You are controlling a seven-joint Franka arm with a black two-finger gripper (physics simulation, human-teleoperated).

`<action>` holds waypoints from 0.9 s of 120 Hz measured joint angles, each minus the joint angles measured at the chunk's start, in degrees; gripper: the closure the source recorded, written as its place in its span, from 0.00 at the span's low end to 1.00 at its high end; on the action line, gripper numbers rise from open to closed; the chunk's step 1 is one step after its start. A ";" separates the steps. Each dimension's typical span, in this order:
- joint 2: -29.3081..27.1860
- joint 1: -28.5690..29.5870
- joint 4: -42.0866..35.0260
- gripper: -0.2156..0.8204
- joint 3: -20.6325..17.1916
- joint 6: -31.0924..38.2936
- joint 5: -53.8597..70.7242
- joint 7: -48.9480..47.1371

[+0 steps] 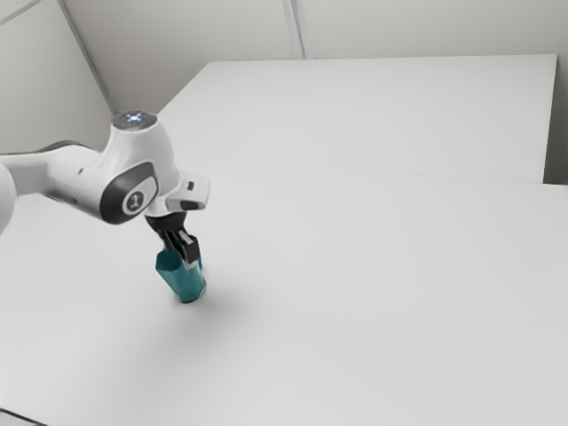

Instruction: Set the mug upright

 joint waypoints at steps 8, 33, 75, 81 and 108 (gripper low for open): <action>0.04 -0.19 2.14 0.44 -0.01 -0.71 -0.65 0.02; 4.63 -0.11 14.34 0.33 -0.01 -5.65 -4.82 -0.08; 20.00 2.87 44.22 0.23 -0.61 -21.02 -10.82 -2.73; 21.71 3.60 48.44 0.23 -0.77 -23.98 -11.21 -3.26; 24.08 4.30 55.16 0.21 -0.64 -32.72 -12.35 -5.04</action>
